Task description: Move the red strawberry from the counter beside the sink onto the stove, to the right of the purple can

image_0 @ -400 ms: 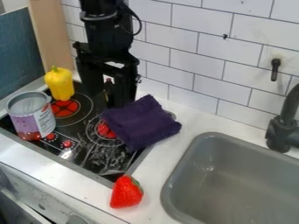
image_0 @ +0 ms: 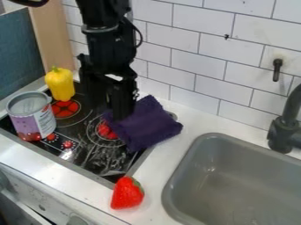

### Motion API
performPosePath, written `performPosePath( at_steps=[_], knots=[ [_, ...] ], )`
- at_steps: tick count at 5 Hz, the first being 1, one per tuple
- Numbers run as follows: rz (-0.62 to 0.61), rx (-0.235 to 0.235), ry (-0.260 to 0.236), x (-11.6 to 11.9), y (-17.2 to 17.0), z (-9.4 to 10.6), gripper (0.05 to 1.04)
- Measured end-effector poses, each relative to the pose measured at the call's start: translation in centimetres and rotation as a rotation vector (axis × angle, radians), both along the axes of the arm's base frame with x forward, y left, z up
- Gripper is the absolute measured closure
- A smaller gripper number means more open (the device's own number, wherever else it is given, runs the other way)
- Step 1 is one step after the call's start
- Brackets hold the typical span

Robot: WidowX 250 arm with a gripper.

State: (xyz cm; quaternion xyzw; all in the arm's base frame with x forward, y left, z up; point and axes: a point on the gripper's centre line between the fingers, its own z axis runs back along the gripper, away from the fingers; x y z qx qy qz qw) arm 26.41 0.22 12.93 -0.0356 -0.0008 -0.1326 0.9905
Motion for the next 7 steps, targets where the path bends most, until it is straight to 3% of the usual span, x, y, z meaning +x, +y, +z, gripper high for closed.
performPosePath(
  at_steps=[1, 4, 6, 7],
  knots=[
    [-0.037, -0.008, 0.008, -1.0, -0.2, -0.7, 0.083],
    [-0.137, -0.003, 0.095, -3.1, -3.8, -3.0, 0.083],
    [-0.149, -0.002, 0.162, -3.9, -4.7, -4.9, 0.083],
    [-0.133, 0.009, 0.166, -4.3, -4.5, -5.5, 0.083]
  ],
)
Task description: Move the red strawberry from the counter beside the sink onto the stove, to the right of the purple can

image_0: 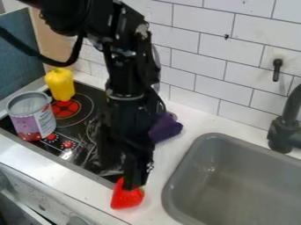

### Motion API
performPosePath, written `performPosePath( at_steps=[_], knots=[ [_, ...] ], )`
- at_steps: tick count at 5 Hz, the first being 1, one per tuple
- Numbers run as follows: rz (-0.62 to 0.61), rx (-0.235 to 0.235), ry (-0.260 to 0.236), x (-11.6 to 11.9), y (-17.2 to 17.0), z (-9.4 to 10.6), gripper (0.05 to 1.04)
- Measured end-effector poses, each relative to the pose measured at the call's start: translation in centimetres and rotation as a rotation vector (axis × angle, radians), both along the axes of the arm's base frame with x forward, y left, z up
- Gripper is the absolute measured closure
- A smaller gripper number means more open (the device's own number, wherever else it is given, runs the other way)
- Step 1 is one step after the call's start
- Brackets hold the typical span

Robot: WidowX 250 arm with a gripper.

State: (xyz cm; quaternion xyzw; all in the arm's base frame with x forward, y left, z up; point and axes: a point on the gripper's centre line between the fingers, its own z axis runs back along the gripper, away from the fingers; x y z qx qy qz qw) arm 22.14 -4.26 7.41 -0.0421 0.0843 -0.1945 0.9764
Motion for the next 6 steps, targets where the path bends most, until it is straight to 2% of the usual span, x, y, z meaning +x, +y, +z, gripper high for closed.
performPosePath(
  at_steps=[1, 3, 4, 6],
  knots=[
    [-0.008, -0.002, 0.015, -0.7, 0.1, -0.6, 0.083],
    [-0.048, -0.013, 0.013, -0.8, 0.1, -1.4, 0.083],
    [-0.062, -0.018, -0.036, -0.2, 0.1, -1.8, 0.083],
    [-0.066, -0.019, 0.030, -0.7, 0.1, -2.9, 0.083]
  ],
)
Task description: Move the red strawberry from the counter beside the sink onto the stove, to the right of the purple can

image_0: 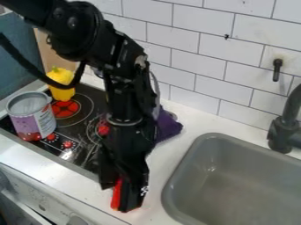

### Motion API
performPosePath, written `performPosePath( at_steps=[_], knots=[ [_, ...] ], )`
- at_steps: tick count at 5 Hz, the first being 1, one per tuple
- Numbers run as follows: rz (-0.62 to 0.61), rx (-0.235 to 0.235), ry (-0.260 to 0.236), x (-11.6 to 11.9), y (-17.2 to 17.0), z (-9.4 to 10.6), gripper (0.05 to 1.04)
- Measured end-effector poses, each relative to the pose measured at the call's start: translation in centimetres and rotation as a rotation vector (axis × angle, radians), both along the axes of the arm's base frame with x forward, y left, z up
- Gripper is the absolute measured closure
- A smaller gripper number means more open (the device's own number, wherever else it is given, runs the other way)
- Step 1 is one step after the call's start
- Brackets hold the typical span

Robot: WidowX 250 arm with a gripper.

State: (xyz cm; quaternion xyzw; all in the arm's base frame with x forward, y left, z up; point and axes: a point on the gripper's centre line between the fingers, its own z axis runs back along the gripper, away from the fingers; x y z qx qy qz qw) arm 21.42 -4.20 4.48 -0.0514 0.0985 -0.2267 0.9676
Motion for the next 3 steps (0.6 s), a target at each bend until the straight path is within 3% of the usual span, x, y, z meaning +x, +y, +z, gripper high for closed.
performPosePath(
  at_steps=[2, 3],
  knots=[
    [0.005, 0.003, 0.011, 0.01, 0.01, -0.47, 0.123],
    [0.043, 0.002, -0.040, 0.69, 0.32, -0.26, 0.295]
  ],
)
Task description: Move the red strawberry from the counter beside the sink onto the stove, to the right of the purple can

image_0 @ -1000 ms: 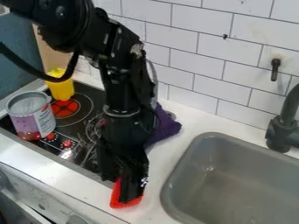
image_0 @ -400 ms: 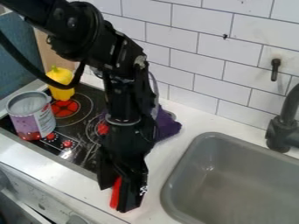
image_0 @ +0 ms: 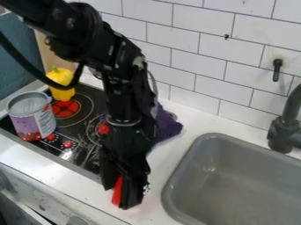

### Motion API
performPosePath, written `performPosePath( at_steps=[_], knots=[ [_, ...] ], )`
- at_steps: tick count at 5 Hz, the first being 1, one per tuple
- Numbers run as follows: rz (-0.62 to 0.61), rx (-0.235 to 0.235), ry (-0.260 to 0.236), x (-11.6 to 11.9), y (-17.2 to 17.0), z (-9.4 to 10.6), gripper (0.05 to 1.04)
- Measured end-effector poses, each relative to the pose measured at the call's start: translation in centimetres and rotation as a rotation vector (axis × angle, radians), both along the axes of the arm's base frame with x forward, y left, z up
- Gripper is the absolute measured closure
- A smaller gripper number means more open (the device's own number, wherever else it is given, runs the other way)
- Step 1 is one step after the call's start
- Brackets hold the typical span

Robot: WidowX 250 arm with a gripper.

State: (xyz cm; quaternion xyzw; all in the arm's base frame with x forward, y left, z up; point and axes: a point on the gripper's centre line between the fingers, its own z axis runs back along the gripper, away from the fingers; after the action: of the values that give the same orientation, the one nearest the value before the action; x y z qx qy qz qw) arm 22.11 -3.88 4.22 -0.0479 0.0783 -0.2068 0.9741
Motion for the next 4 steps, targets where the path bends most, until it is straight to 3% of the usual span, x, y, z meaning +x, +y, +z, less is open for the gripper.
performPosePath(
  at_steps=[1, 2, 3, 4],
  knots=[
    [0.046, -0.013, -0.063, 0.4, 0.1, 0.9, 0.319],
    [0.064, -0.018, -0.066, 0.3, 0.0, 1.1, 0.319],
    [0.093, -0.026, -0.116, 0.1, 0.1, 4.0, 0.319],
    [0.186, -0.011, -0.174, 1.4, 2.4, 6.3, 0.319]
  ],
)
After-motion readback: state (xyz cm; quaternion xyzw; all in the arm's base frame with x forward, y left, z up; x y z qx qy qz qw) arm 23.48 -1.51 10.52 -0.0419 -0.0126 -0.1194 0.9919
